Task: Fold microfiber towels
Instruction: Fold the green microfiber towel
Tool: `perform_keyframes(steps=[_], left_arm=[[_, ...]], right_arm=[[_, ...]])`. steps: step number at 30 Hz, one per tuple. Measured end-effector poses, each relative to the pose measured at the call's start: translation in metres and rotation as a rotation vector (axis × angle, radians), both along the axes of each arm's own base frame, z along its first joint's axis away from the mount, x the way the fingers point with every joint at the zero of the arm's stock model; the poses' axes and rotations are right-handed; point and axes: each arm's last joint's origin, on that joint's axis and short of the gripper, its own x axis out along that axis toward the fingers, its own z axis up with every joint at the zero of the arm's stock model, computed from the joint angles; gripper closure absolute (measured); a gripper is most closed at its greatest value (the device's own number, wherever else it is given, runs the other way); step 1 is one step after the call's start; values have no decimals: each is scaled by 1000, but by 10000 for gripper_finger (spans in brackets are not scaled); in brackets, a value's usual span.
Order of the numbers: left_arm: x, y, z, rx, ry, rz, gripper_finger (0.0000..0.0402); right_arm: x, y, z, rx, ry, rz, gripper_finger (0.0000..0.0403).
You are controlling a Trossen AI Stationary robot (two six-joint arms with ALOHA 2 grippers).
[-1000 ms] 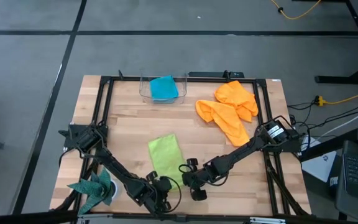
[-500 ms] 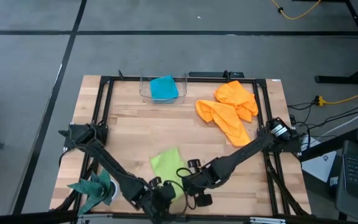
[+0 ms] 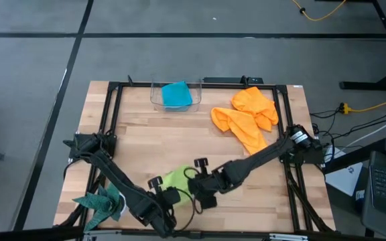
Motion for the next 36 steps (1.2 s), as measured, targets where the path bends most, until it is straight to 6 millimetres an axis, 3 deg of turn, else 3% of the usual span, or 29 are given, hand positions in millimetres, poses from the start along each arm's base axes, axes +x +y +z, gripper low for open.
perform_keyframes(steps=[10,16,28,36], left_arm=[[1,27,-43,44,101,118,401],[1,34,-55,35,123,155,401],[9,45,-56,-21,176,187,361],[6,48,-56,6,197,190,307]], right_arm=[[16,-45,-41,49,-43,-82,396],[19,-63,-62,81,-90,-111,393],[24,-77,-64,187,-68,-82,351],[25,-79,-63,188,-79,-82,256]])
